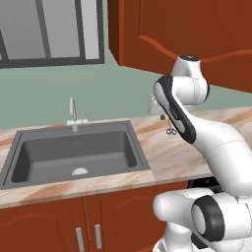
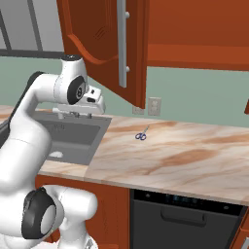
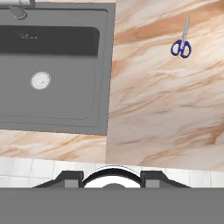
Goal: Close all open cabinet doors.
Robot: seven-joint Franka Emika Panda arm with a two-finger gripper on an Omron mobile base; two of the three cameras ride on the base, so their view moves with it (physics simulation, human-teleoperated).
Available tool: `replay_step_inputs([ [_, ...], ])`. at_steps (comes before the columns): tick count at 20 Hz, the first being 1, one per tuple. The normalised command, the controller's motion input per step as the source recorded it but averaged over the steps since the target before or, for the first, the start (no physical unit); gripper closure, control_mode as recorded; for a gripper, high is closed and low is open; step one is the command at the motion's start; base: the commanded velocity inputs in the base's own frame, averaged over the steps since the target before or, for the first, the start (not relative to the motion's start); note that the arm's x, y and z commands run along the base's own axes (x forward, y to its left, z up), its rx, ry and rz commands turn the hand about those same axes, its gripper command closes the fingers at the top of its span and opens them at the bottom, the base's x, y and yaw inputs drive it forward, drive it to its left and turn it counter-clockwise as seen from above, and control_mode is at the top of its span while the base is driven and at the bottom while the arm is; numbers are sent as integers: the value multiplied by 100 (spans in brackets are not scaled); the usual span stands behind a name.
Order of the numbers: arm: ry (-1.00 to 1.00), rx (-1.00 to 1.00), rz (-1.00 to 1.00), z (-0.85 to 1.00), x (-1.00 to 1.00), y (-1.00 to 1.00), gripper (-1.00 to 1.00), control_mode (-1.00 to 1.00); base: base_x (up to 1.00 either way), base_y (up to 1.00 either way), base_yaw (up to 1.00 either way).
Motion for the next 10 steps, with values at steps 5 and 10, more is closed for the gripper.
replay_step_inputs([
  [5, 0, 1, 0, -1, -12, 0, -100, -100, 0, 0, 0],
  [10, 0, 1, 0, -1, -9, 0, -100, -100, 0, 0, 0],
])
